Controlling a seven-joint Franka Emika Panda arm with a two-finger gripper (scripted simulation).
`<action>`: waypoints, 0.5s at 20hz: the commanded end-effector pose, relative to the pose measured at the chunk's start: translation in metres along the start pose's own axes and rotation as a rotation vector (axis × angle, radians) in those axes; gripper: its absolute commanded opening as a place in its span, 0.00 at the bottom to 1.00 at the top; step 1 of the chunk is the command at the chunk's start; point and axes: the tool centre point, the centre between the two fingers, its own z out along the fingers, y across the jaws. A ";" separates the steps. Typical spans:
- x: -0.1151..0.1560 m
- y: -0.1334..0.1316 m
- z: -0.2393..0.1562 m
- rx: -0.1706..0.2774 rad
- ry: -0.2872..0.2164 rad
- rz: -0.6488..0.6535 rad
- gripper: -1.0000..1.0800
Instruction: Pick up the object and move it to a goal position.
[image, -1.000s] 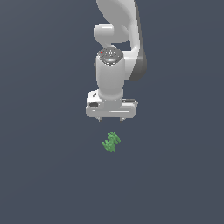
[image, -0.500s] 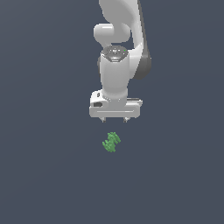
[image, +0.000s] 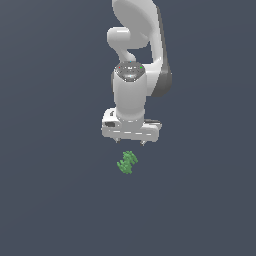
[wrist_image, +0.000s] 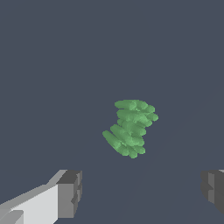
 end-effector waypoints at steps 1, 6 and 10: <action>0.004 0.001 0.008 -0.002 -0.007 0.049 0.96; 0.013 0.004 0.027 -0.010 -0.024 0.174 0.96; 0.018 0.006 0.041 -0.017 -0.035 0.263 0.96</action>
